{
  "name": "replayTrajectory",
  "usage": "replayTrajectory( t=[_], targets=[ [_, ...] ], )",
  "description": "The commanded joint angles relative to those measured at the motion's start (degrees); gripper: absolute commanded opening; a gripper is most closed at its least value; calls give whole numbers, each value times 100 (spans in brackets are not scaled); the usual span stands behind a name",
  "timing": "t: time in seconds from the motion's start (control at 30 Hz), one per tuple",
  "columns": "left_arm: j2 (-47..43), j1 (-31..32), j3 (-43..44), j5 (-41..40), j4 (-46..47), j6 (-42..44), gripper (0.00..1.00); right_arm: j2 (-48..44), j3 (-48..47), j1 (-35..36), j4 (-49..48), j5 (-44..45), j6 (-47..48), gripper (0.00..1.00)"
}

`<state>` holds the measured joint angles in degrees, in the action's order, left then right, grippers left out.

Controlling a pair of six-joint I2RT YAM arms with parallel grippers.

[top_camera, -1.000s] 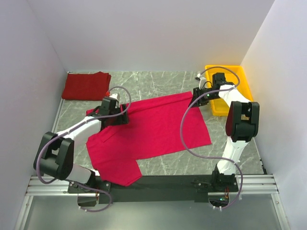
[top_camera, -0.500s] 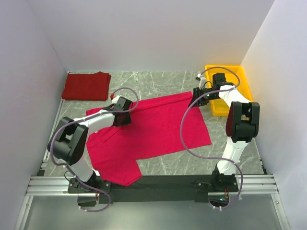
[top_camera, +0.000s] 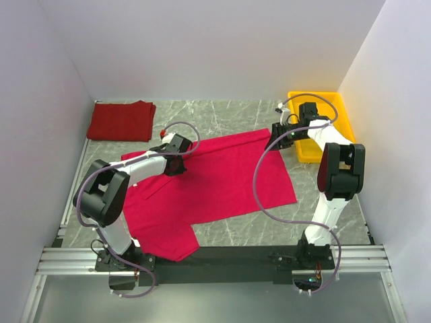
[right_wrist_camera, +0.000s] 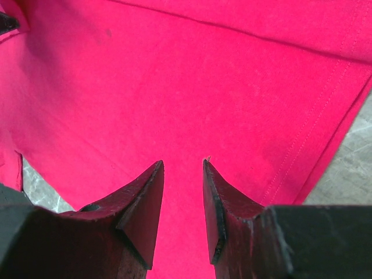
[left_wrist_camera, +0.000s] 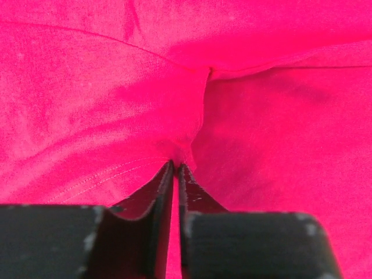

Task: Fold and stack the t-shirts
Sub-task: Fold the tshirt

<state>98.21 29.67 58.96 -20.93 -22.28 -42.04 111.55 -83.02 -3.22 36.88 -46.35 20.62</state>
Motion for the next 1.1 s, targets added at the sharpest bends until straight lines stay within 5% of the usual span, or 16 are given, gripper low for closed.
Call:
replayTrajectory(
  t=[0.0,0.13,1.07],
  targets=[
    [-4,21,151,-61,-83,82,11,-353,-47,-73,-50,-85,-6,40],
    [-65,21,81,115,22,179,1,-353,-39,-73,-50,-94,-6,40],
    [-848,-251,-350,1864,-382,1295,1,-388,84,-82,-85,-120,-6,40]
  ],
)
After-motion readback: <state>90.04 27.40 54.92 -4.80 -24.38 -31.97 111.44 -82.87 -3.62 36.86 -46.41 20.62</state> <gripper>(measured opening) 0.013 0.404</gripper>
